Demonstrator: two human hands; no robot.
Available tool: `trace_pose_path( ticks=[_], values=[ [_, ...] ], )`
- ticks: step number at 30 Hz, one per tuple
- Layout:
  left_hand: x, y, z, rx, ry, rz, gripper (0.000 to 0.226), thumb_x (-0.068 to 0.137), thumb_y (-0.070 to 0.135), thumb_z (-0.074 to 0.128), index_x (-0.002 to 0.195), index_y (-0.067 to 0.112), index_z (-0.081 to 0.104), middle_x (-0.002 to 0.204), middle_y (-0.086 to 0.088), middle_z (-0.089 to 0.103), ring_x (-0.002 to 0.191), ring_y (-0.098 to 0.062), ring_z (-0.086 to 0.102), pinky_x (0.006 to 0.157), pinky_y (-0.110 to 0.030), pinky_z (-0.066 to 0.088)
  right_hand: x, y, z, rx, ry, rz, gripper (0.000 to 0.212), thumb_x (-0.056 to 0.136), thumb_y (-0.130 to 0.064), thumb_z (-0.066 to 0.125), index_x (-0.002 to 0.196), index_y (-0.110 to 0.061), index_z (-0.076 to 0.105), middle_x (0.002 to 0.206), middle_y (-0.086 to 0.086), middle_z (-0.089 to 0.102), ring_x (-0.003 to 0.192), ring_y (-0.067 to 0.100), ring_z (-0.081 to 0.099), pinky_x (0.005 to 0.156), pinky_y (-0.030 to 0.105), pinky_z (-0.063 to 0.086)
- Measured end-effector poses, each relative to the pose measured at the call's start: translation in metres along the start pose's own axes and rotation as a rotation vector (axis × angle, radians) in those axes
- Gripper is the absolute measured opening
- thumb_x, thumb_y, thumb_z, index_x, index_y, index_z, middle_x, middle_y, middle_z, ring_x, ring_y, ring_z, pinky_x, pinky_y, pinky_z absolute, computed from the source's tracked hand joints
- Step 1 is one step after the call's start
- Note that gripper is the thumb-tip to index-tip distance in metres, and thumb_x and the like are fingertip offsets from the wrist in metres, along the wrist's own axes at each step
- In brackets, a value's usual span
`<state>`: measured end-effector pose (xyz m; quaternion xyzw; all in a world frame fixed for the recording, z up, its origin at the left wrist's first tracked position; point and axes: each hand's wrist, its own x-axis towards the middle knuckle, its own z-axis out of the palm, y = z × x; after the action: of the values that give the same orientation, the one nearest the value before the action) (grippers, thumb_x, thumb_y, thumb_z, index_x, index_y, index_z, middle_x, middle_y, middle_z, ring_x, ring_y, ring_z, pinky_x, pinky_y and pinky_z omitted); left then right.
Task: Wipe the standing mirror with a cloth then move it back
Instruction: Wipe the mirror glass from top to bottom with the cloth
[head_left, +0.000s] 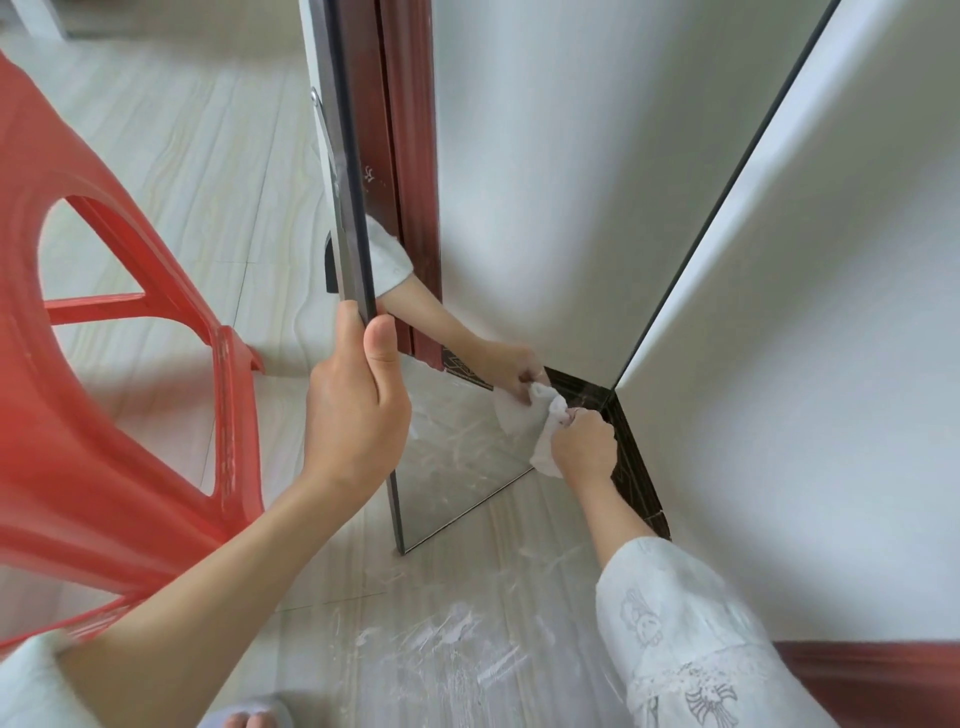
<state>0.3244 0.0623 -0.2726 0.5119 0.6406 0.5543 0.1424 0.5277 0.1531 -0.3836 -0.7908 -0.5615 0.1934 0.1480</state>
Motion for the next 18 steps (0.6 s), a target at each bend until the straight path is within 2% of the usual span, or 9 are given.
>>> trace_pose_path(
  ticks=[2,6,9,11,14,18],
  values=[
    [0.0,0.0,0.0,0.014,-0.005,-0.003,0.044,0.091,0.05,0.015,0.086,0.012,0.037,0.049,0.008,0.028,0.043,-0.011,0.036,0.042,-0.036,0.027,0.008,-0.003,-0.013,-0.004,0.076,0.024,0.034,0.097,-0.03,0.041,0.113,-0.007,0.061,0.115,0.02,0.062,0.109,0.036,0.056,0.086,0.039,0.045],
    [0.002,-0.003,-0.003,0.035,-0.013,-0.018,0.051,0.089,0.053,0.013,0.09,0.009,0.039,0.048,0.005,0.029,0.039,-0.013,0.033,0.042,-0.041,0.03,0.04,-0.023,-0.053,0.052,0.331,0.071,0.039,0.098,-0.035,0.037,0.115,-0.006,0.058,0.114,0.019,0.062,0.107,0.036,0.057,0.083,0.04,0.045],
    [0.003,-0.003,-0.003,0.048,-0.021,-0.02,0.049,0.09,0.05,0.013,0.091,0.009,0.039,0.048,0.003,0.031,0.041,-0.02,0.036,0.046,-0.049,0.036,0.068,-0.038,-0.086,0.138,0.497,0.036,0.031,0.096,-0.025,0.04,0.116,-0.008,0.056,0.116,0.019,0.06,0.107,0.035,0.057,0.083,0.039,0.044],
    [0.003,-0.002,-0.002,0.058,-0.014,-0.01,0.045,0.09,0.049,0.013,0.089,0.012,0.038,0.048,0.005,0.031,0.041,-0.017,0.035,0.046,-0.048,0.035,0.08,-0.045,-0.101,0.182,0.571,-0.024,0.029,0.092,-0.016,0.041,0.116,-0.008,0.055,0.118,0.017,0.058,0.105,0.034,0.056,0.081,0.037,0.042],
    [0.003,-0.003,-0.001,0.065,-0.006,-0.001,0.041,0.09,0.049,0.013,0.089,0.014,0.037,0.048,0.007,0.03,0.039,-0.011,0.033,0.045,-0.044,0.033,0.082,-0.049,-0.102,0.213,0.585,-0.057,0.033,0.089,-0.008,0.041,0.12,-0.008,0.052,0.123,0.017,0.054,0.105,0.033,0.055,0.08,0.035,0.039],
    [0.003,-0.005,0.0,0.047,-0.009,0.014,0.042,0.09,0.049,0.013,0.087,0.013,0.035,0.048,0.008,0.029,0.041,-0.012,0.038,0.041,-0.04,0.029,0.068,-0.035,-0.065,0.284,0.455,-0.001,0.034,0.091,-0.005,0.042,0.125,-0.002,0.047,0.127,0.02,0.049,0.112,0.035,0.052,0.09,0.036,0.036]
  ],
)
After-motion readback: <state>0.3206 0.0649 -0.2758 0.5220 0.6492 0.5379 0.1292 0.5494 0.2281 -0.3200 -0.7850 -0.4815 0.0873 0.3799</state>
